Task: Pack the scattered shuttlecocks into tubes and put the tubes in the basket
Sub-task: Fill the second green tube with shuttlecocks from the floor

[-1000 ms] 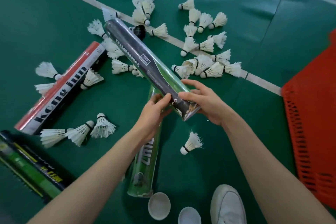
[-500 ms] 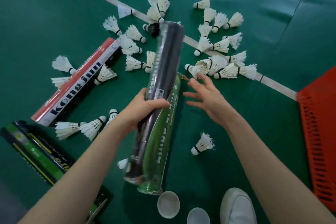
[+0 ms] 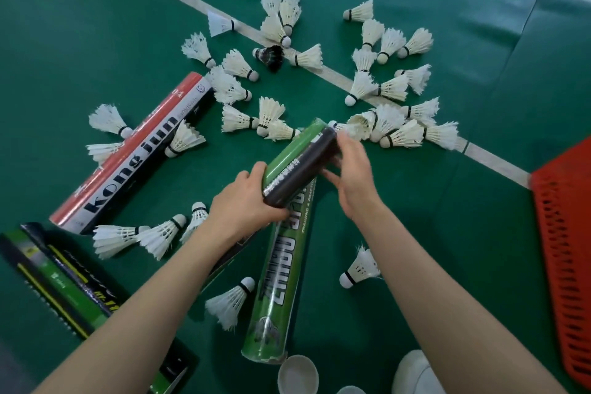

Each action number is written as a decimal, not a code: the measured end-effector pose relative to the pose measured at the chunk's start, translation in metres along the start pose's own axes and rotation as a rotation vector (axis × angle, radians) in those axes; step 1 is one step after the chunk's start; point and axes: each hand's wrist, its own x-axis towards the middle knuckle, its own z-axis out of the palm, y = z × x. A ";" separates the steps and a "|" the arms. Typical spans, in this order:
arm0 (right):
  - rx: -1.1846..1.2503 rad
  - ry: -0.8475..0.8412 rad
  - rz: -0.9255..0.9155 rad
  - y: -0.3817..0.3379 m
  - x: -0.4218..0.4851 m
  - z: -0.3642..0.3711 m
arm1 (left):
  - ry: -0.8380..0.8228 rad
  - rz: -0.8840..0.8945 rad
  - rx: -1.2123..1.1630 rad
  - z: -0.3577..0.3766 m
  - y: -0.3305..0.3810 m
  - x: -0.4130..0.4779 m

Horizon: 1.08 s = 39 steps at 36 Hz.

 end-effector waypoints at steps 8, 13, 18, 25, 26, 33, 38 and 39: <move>-0.540 0.178 0.001 0.011 0.078 -0.033 | -0.018 -0.089 0.136 -0.006 -0.019 0.018; -0.843 0.093 -0.040 0.008 0.099 -0.030 | -0.004 -0.101 0.107 -0.011 -0.021 0.027; -0.701 -0.016 0.034 0.005 0.106 -0.022 | -0.023 -0.087 0.114 -0.011 -0.024 0.028; -0.529 0.288 -0.205 0.002 0.087 -0.023 | 0.000 -0.107 0.116 -0.010 -0.034 0.026; -0.496 0.301 -0.244 0.002 0.081 -0.026 | 0.004 -0.108 0.123 -0.010 -0.034 0.025; -0.830 0.336 -0.168 0.015 0.065 -0.063 | -0.016 -0.086 0.176 -0.004 -0.023 0.020; -1.228 0.396 -0.096 0.010 0.067 -0.068 | -0.026 -0.067 0.186 0.000 -0.017 0.019; -1.225 0.402 -0.177 0.006 0.070 -0.065 | -0.028 -0.066 0.184 0.000 -0.016 0.020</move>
